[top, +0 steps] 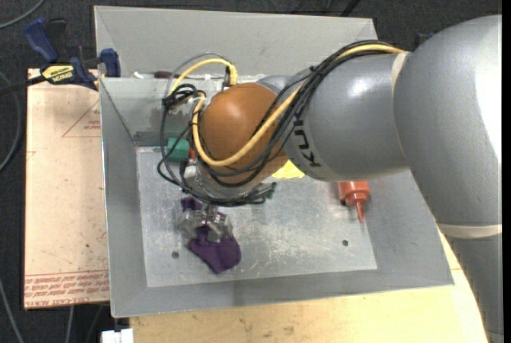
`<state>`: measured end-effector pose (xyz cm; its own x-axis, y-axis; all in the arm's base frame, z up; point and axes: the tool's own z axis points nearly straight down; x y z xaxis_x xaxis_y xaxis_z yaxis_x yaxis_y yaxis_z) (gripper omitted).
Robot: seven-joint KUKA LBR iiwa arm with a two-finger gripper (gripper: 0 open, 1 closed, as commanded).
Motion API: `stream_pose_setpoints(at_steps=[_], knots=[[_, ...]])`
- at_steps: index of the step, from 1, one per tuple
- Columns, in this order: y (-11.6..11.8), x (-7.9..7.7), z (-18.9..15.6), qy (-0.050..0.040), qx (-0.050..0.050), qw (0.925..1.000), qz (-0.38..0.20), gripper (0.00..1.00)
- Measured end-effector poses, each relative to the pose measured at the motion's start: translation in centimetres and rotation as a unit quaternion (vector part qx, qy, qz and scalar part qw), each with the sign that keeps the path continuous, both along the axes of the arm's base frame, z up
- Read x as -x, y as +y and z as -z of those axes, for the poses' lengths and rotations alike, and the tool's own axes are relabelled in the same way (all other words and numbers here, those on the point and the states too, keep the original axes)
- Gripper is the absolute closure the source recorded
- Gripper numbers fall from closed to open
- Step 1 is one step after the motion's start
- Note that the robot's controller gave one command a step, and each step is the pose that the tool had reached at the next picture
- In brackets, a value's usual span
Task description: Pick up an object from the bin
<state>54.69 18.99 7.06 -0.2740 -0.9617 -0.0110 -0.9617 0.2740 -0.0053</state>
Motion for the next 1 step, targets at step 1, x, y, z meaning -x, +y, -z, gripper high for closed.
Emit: stream_pose_setpoints(at_steps=[1], knots=[[0.00,0.00,0.00,-0.0002,0.000,1.0000,0.000,1.00]])
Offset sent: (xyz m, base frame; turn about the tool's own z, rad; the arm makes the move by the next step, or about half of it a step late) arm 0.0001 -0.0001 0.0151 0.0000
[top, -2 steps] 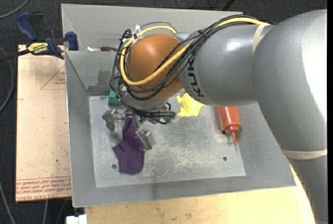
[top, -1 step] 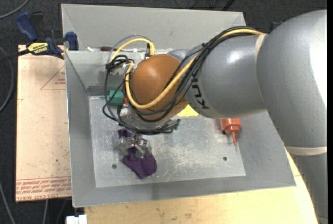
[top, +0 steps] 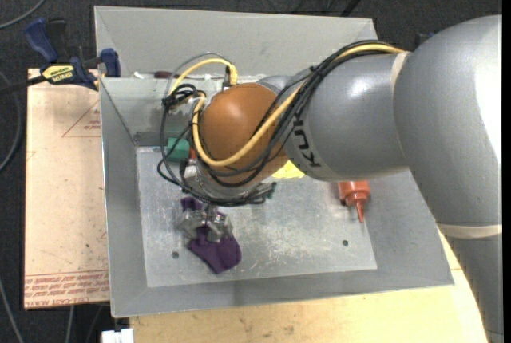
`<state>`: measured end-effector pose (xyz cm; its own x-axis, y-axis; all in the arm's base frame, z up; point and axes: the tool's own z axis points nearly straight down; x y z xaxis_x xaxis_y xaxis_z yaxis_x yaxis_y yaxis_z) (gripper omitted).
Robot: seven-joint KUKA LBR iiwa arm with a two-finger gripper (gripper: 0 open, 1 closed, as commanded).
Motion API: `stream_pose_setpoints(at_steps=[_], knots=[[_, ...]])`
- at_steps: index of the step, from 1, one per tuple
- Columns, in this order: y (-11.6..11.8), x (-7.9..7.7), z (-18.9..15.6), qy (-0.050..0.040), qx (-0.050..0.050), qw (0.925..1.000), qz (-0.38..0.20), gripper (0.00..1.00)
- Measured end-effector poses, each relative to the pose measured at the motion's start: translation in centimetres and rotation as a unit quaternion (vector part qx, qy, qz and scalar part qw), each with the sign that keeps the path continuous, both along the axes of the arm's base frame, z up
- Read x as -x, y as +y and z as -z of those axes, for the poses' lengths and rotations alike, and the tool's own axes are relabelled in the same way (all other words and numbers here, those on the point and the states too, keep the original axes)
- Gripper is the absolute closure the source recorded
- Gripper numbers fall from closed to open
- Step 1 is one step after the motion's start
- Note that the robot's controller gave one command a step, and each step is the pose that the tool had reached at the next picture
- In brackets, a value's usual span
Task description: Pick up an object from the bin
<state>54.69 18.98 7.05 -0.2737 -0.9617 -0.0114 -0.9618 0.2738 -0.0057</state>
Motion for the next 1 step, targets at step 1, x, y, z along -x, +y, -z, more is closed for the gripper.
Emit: stream_pose_setpoints(at_steps=[1], knots=[[0.00,0.03,-0.23,0.0004,0.000,1.0000,0.000,1.00]])
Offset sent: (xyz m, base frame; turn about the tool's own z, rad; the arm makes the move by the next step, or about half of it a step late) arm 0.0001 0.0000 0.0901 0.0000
